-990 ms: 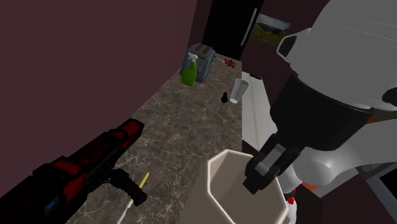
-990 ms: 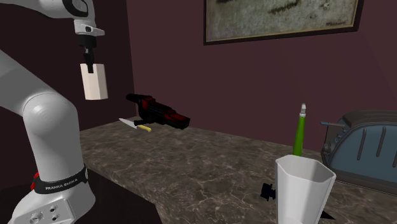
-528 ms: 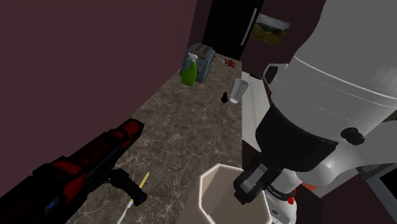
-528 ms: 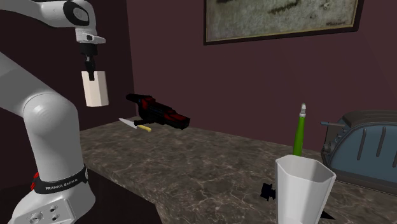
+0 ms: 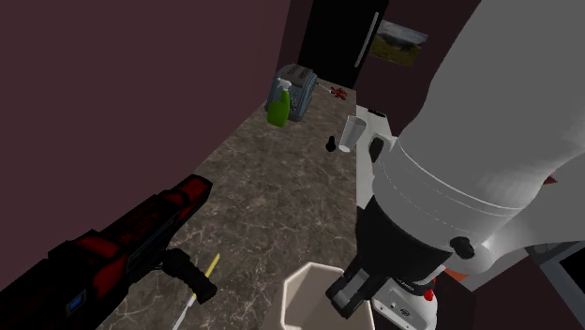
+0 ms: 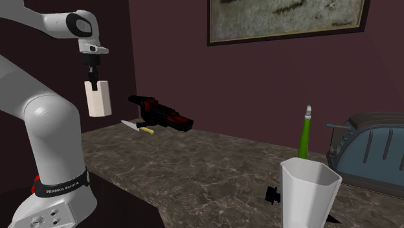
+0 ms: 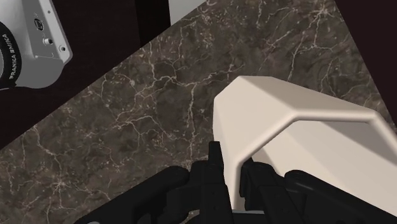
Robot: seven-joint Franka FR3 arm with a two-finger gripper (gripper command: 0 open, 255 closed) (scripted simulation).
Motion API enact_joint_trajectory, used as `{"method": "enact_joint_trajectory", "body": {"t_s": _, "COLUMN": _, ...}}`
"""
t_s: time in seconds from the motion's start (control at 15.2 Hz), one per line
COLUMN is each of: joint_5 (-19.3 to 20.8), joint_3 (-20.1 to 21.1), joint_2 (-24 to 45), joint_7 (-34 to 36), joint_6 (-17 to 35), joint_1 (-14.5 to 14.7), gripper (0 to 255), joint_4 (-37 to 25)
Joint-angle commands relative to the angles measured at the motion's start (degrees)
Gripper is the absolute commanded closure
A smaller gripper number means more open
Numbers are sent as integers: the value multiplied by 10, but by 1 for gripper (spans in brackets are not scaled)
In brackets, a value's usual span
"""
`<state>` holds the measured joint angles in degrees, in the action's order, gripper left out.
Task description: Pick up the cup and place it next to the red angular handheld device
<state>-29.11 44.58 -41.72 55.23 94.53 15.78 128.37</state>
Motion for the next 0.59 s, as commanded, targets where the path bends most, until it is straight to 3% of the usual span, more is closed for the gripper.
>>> {"method": "enact_joint_trajectory", "body": {"t_s": 0.0, "joint_5": -5, "joint_3": 5, "joint_2": -2, "joint_7": -2, "joint_6": 14, "joint_1": 2, "gripper": 255, "joint_4": 15}}
{"method": "enact_joint_trajectory", "body": {"t_s": 0.53, "joint_5": -25, "joint_3": 32, "joint_2": -2, "joint_7": -9, "joint_6": 71, "joint_1": 5, "gripper": 255, "joint_4": 69}}
